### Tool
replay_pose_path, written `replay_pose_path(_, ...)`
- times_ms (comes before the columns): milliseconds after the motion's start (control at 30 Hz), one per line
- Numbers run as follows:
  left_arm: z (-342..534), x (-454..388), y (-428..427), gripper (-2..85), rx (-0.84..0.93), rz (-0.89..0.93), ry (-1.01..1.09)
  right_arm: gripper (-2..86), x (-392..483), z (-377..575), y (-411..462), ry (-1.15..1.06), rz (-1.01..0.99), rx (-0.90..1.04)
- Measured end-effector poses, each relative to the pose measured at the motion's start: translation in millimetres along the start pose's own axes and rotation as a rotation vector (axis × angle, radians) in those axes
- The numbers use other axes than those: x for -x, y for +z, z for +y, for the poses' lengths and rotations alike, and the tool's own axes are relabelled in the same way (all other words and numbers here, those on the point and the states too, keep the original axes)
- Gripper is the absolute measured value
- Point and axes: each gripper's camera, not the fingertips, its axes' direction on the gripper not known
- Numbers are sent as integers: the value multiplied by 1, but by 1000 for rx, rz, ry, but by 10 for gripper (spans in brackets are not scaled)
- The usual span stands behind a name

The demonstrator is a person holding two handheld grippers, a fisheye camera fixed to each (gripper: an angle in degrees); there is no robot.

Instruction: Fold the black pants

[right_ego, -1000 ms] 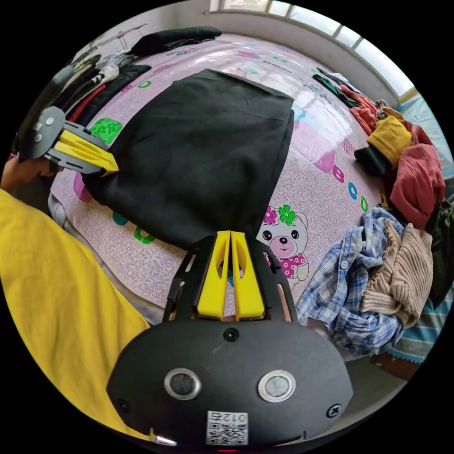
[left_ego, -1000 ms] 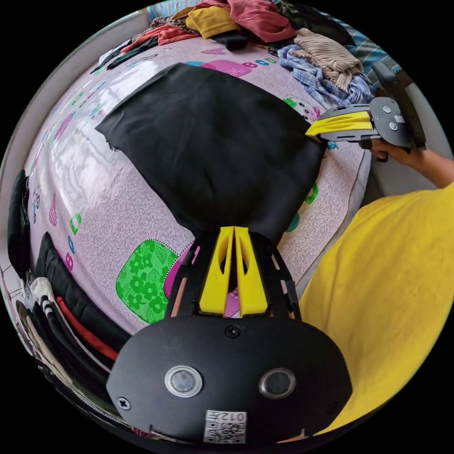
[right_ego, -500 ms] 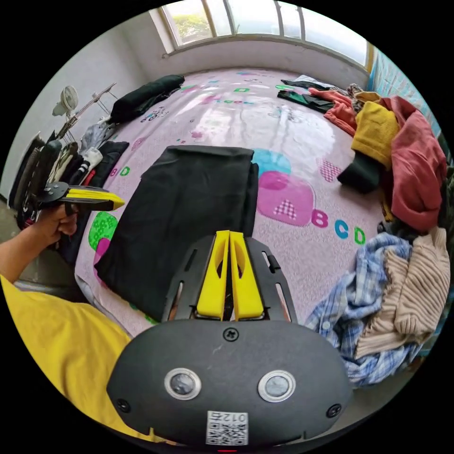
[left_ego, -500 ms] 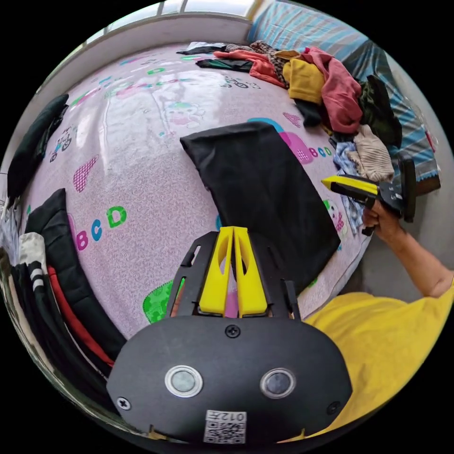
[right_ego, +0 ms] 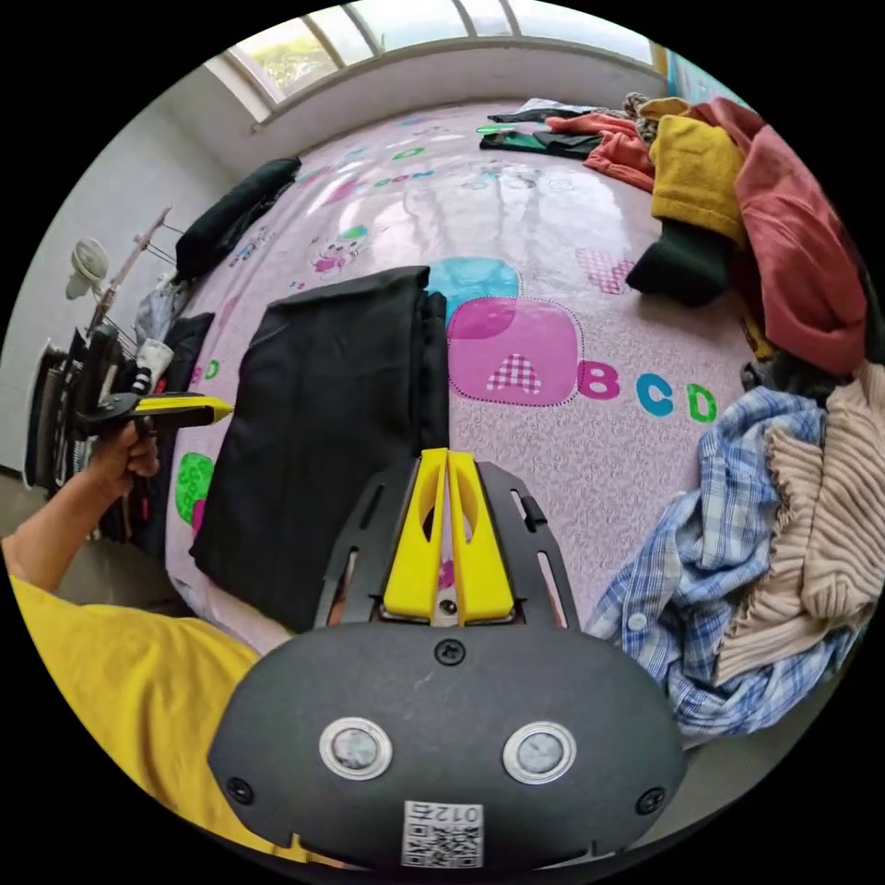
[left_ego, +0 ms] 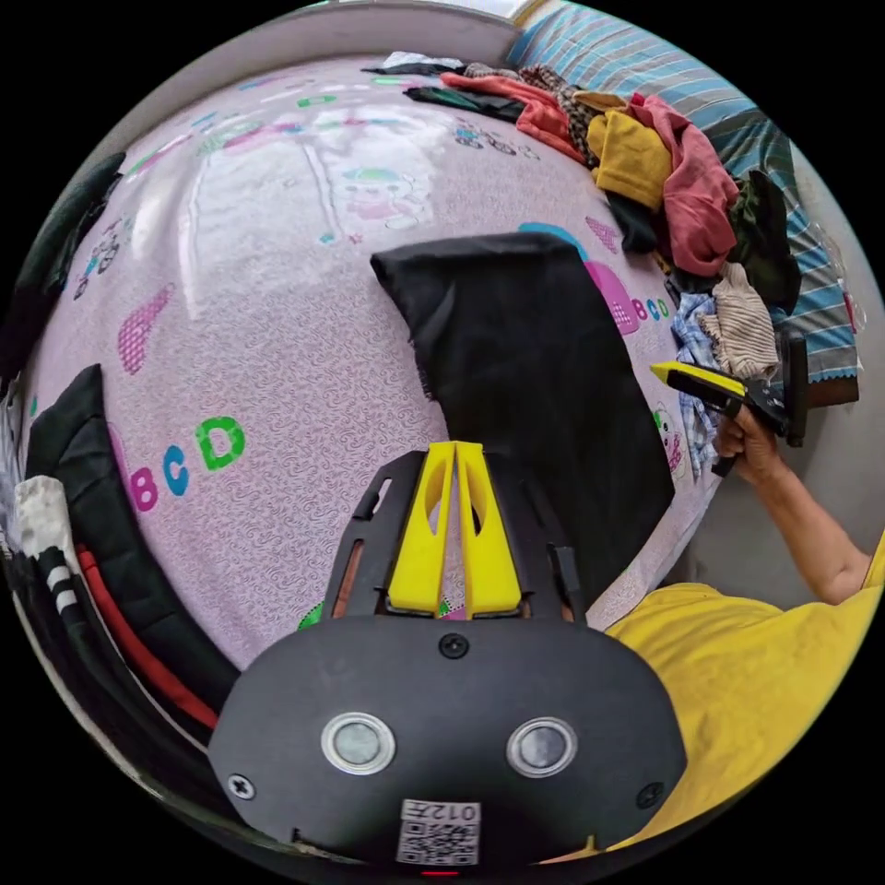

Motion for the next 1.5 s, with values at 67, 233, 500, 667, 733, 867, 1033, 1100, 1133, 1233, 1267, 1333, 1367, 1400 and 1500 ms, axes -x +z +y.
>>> replay_pose_path(67,15,5,-12,4,-43,-4,-7,44,-19,26,-21,35,-99,24)
replay_pose_path(233,77,24,-8,5,-19,89,-34,100,-59,96,-28,122,-242,142)
replay_pose_path(500,155,46,46,8,107,381,-158,104,-103,130,-28,269,-308,120)
replay_pose_path(667,183,62,91,12,165,725,-268,46,-134,135,-19,429,-486,160)
replay_pose_path(733,191,72,113,19,154,830,-332,37,-142,141,-16,508,-542,149)
replay_pose_path(867,194,81,140,47,137,900,-402,26,-160,165,-19,760,-757,105)
replay_pose_path(1033,196,76,187,109,118,1048,-505,22,-160,184,-36,889,-959,78)
replay_pose_path(1100,197,75,200,123,107,1100,-535,21,-157,183,-44,880,-990,78)
replay_pose_path(1133,198,76,208,130,101,1126,-563,21,-155,182,-49,875,-1006,74)
replay_pose_path(1233,205,85,225,134,22,1215,-659,22,-151,179,-60,850,-1029,72)
replay_pose_path(1267,206,87,228,133,5,1227,-677,23,-150,179,-64,834,-1037,73)
replay_pose_path(1333,210,94,238,124,-55,1248,-739,25,-147,179,-65,804,-1048,98)
replay_pose_path(1367,211,96,241,119,-63,1245,-751,28,-146,180,-65,781,-1052,122)
replay_pose_path(1400,211,98,245,103,-73,1231,-766,29,-145,180,-64,768,-1052,137)
replay_pose_path(1500,209,101,254,74,-68,1205,-756,44,-140,179,-61,650,-1011,224)
